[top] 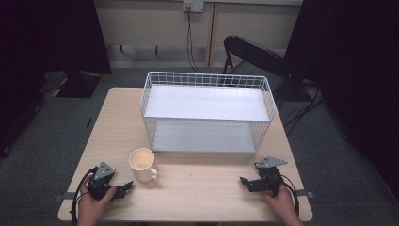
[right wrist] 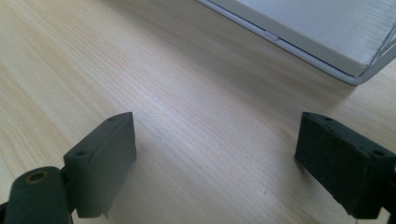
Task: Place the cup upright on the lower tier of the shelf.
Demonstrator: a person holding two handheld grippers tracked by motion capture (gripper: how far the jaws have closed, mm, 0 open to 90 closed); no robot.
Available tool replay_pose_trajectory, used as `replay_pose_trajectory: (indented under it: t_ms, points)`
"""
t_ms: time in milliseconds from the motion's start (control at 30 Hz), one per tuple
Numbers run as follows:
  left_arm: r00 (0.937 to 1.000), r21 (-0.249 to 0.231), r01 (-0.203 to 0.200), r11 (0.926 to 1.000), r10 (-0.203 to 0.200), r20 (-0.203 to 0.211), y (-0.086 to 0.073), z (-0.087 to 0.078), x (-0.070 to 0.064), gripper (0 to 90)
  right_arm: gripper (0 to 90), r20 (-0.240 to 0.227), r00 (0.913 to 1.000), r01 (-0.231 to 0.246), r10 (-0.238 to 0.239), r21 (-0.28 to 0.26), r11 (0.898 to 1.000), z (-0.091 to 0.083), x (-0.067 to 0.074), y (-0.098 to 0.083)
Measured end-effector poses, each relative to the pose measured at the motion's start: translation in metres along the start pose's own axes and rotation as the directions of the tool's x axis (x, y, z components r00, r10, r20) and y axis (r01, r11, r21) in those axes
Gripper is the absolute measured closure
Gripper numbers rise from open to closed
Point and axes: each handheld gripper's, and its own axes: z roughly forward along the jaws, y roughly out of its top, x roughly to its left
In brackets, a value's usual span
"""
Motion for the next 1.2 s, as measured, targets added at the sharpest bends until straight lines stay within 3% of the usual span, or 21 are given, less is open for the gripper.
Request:
replay_pose_trajectory:
  t_ms: [300, 467, 633, 833, 1200]
  points:
    - [1.0, -0.001, 0.004, 1.0, -0.004, -0.004, -0.001, -0.001, -0.001, 12.2, 11.7, 0.0, 1.0, 0.0, 0.0, 0.0, 1.0, 0.0, 0.0, 0.0]
    - [0.9992, 0.007, 0.036, 0.9993, -0.036, -0.017, 0.001, -0.005, 0.001, 16.3, 11.7, 0.0, 1.0, 0.001, -0.001, 0.0, 1.0, 0.0, 0.0, 0.0]
    - [0.9985, -0.027, 0.046, 0.9986, -0.047, -0.028, 0.006, -0.011, 0.0, 16.2, 11.7, 0.0, 1.0, 0.0, 0.0, 0.0, 1.0, 0.0, 0.0, 0.0]
    - [0.9959, -0.059, 0.091, 0.9942, -0.09, 0.007, 0.012, -0.021, 0.001, 16.1, 11.7, -0.001, 1.0, 0.001, -0.001, 0.0, 1.0, 0.0, 0.0, 0.0]
    - [0.9969, -0.072, 0.074, 0.9947, -0.072, 0.034, 0.022, -0.033, 0.002, 15.9, 11.7, 0.0, 1.0, 0.001, -0.001, 0.0, 1.0, 0.0, 0.0, 0.0]
